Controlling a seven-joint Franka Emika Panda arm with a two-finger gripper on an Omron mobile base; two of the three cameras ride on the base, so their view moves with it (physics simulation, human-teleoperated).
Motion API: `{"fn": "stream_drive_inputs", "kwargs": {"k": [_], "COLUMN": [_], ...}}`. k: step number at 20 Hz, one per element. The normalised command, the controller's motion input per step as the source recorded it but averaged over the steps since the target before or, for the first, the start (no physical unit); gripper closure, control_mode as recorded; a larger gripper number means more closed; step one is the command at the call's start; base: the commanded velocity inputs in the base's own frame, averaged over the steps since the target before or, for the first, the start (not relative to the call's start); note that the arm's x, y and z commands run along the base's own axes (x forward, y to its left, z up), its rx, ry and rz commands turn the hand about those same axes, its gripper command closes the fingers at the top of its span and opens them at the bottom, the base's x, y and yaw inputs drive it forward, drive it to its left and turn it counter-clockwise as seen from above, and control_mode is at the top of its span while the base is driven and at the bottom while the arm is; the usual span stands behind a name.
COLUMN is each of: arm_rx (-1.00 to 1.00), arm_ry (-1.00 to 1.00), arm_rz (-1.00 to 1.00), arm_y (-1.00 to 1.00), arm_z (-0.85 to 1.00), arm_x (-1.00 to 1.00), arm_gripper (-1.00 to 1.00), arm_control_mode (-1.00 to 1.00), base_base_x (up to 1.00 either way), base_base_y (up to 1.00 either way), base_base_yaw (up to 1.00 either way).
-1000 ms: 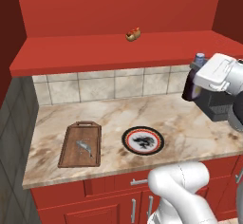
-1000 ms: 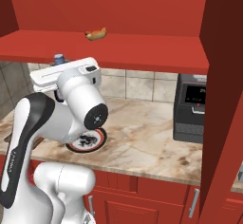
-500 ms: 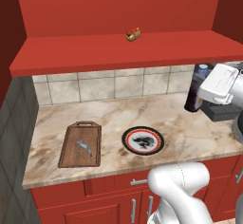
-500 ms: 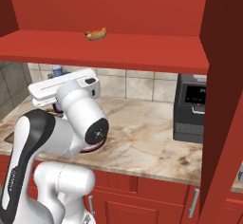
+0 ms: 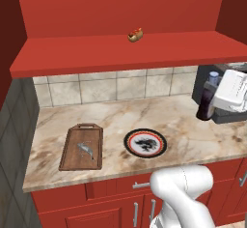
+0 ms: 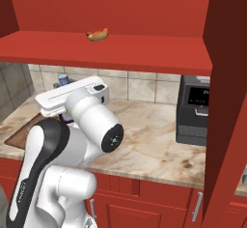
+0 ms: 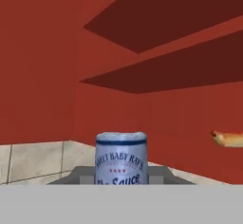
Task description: Pick the fish from the plate and place it on the cutting board. Then pick the condiment bottle from the cabinet and place it next to the cutting board.
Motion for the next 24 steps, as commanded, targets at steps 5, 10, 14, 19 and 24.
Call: {"fn": "stream_drive_inputs", "kwargs": {"k": [5,10,14,19,24], "arm_rx": [0.0,0.0,0.0,0.0,0.0], "arm_ry": [0.0,-0.03,-0.06,-0.06,-0.05], "arm_rz": [0.03,0.04,0.05,0.05,0.04], "arm_y": [-0.05,0.0,0.0,0.0,0.0], "arm_z": [-0.26,-0.4,-0.4,-0.36,-0.35], "arm_x": [-0.05,-0.01,0.0,0.0,0.0], "arm_gripper": [1.0,1.0,1.0,1.0,1.0], "arm_control_mode": [-1.0,-1.0,-1.0,-1.0,-1.0], "base_base_x": [0.0,0.0,0.0,0.0,0.0], "base_base_y": [0.0,0.0,0.0,0.0,0.0], "base_base_yaw": [0.0,0.0,0.0,0.0,0.0]}}
